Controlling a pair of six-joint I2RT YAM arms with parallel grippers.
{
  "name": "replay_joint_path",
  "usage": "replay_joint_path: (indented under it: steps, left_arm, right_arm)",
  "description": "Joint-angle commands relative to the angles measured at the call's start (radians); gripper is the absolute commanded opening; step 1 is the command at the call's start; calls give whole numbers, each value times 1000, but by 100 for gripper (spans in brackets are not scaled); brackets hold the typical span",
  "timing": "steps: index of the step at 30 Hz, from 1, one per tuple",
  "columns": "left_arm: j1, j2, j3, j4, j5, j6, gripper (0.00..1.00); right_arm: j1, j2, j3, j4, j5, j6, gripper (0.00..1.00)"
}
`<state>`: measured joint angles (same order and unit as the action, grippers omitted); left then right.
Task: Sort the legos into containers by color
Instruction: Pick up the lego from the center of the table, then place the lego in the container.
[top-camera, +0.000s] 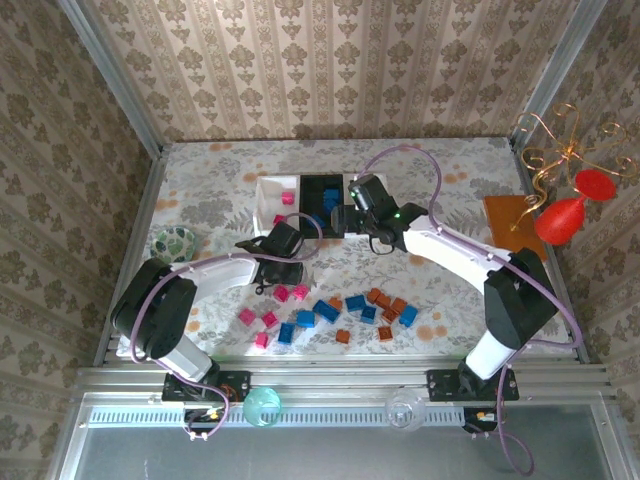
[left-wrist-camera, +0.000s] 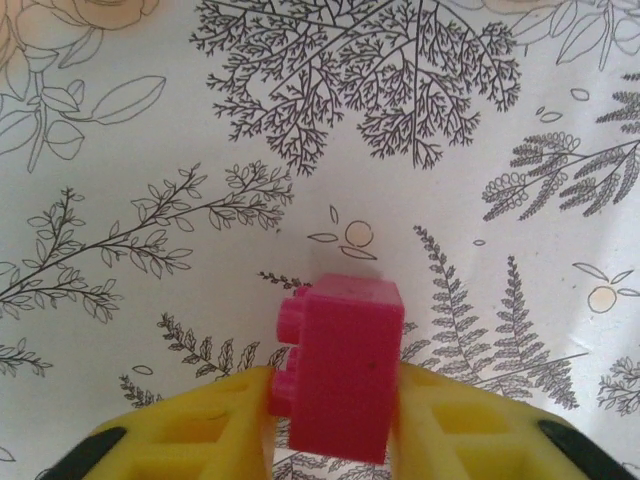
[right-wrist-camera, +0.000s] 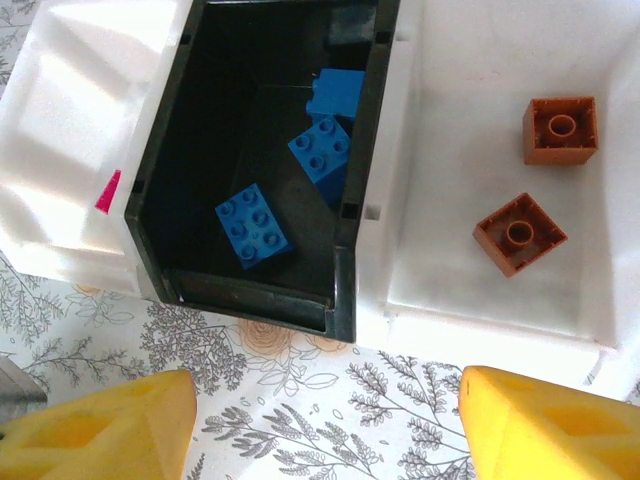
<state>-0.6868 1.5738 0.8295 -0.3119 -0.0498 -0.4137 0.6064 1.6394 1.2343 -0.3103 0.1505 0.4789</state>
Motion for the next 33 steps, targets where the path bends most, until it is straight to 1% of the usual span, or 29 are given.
replay_joint_path:
  steps: [1,7,10,12,14,17,21,23,24,27,30,33]
  left_arm:
    - [-5,-19,-6,1,1,-6,29]
    - [14,-128,34,-37,11,-23,24]
    - [51,-165,91,-51,12,-18,24]
    - [85,-167,134,-45,-6,-10,24]
    - [123,-140,186,-31,-7,-6,24]
    - [166,-60,268,10,-16,6,24]
    - [216,87,404,12,-29,19,24]
    - [224,149,460,9,-26,18,24]
    - [257,179,490,4,-20,18,25]
    - [278,253,570,-19,-10,24,30]
    - [285,296,628,-46,4,26,43]
    - [285,265,623,-27,30,18,57]
  right_arm:
    - [-1,-39,-22,-2,28,20,72]
    - [-1,-71,-60,2,39,30,72]
    - [0,-86,-78,6,40,38,72]
    - [-1,-94,-90,10,38,43,72]
    - [0,-98,-96,7,38,46,72]
    - [0,-105,-114,2,36,56,72]
    - [4,-138,-146,-30,16,57,72]
    - [6,-164,-177,-55,10,62,72]
    - [7,-182,-199,-65,10,66,72]
    - [9,-240,-271,-106,5,85,72]
    - [10,-292,-330,-147,-21,106,72]
    - [13,-319,-379,-193,-40,119,71]
